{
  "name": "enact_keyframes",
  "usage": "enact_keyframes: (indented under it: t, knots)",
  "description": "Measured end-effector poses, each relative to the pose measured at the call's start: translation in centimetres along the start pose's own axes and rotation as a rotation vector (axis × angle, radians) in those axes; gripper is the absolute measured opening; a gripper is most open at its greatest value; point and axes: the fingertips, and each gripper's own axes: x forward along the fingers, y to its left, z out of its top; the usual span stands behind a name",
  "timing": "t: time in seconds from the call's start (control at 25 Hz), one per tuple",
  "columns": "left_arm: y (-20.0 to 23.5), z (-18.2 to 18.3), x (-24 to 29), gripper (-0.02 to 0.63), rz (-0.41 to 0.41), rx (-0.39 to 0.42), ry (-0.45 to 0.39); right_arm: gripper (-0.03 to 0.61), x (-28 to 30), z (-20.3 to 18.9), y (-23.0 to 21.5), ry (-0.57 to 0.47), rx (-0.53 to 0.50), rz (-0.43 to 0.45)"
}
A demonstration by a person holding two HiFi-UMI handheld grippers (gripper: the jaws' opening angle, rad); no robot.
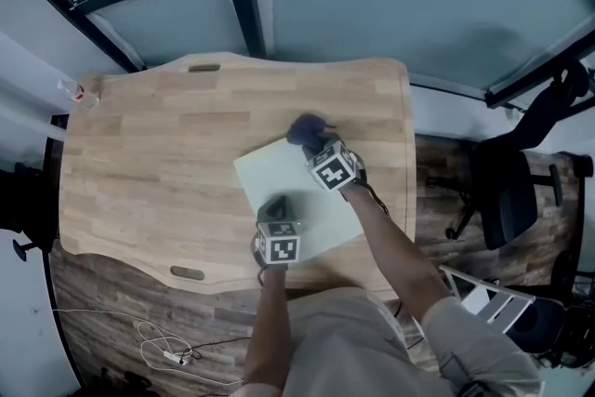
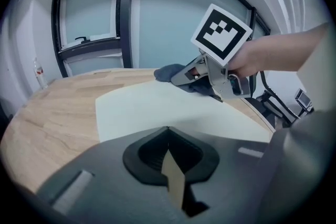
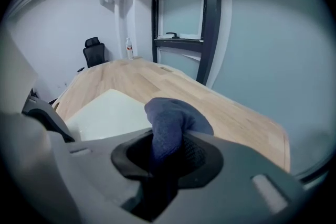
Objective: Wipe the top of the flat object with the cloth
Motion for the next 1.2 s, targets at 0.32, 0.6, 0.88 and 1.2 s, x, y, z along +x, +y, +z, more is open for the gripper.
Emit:
enact_keyframes:
  t: [0.32,0.6,0.88,1.2]
  knots:
    - [-0.1,0.0,0.0,0.008,0.027,0.007,-0.005,0.104,-1.1,-1.4,1.4,0.034,-0.014,0.012]
    - [-0.2,0.1,-0.2,0.008,0.009,-0.007,-0.002,0.104,-2.5,-3.1,2.5,0.022,-0.004,0.01]
    - [-0.2,-0.4,0.0,0.008,-0.021,-0.028,0.017,0.104,-3.9,-4.6,3.4,0.008,0.019,0.016]
    - [-0.3,0.0,-0.3,0.008,-0.022,-0.022,0.021,0.104,-6.4,-7.3,5.0,-0.001,0.04,0.025]
